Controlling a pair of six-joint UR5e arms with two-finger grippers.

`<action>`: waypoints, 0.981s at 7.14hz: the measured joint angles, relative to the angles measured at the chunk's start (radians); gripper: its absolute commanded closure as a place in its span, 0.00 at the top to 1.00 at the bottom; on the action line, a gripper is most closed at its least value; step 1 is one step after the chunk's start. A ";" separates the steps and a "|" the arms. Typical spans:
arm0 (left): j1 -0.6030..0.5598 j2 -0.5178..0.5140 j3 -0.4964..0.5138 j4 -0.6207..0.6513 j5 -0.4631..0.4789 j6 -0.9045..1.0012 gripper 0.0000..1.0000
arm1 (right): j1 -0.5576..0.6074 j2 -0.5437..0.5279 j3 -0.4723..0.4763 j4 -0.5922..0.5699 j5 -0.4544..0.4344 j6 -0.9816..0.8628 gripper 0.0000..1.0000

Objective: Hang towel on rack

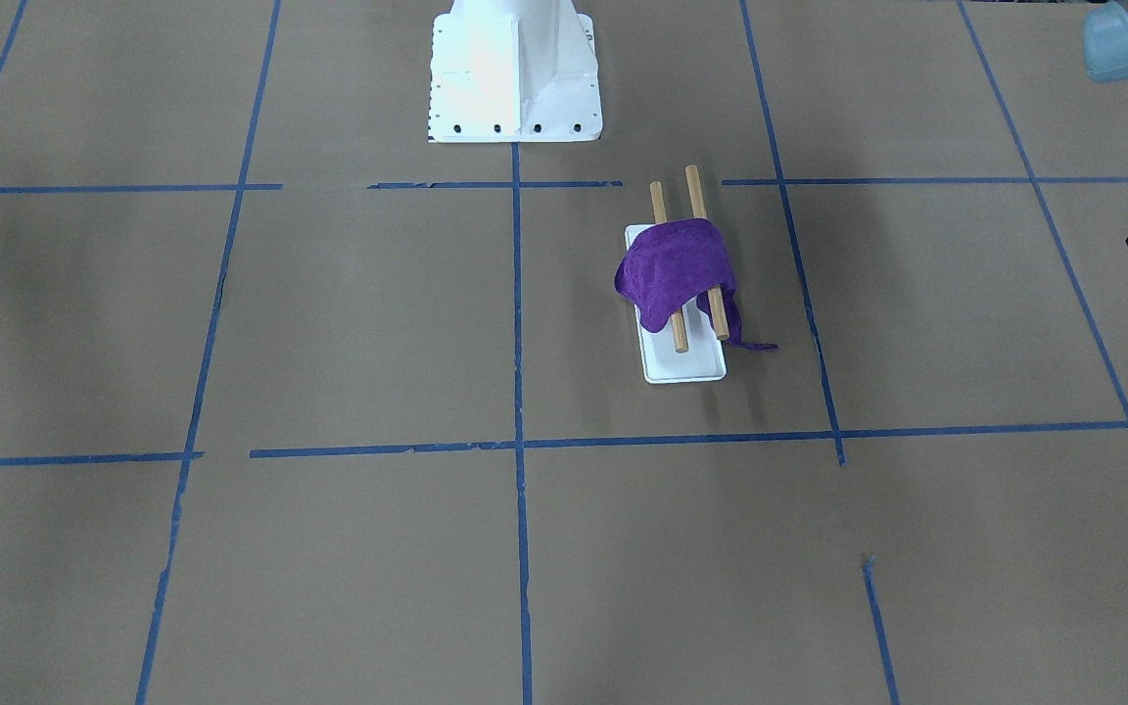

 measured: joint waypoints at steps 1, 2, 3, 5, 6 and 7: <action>-0.045 -0.011 0.039 0.029 -0.094 0.020 1.00 | 0.057 -0.004 -0.060 0.000 0.070 -0.064 1.00; -0.081 -0.013 0.071 0.044 -0.160 0.049 1.00 | 0.100 -0.016 -0.112 0.002 0.127 -0.111 1.00; -0.106 -0.011 0.096 0.071 -0.199 0.080 1.00 | 0.125 -0.032 -0.144 0.004 0.167 -0.138 1.00; -0.132 -0.007 0.140 0.150 -0.224 0.150 1.00 | 0.135 -0.042 -0.166 0.006 0.196 -0.138 1.00; -0.150 -0.010 0.152 0.193 -0.229 0.174 1.00 | 0.136 -0.042 -0.177 0.007 0.199 -0.133 1.00; -0.173 -0.016 0.156 0.242 -0.231 0.194 1.00 | 0.137 -0.043 -0.184 0.007 0.202 -0.129 1.00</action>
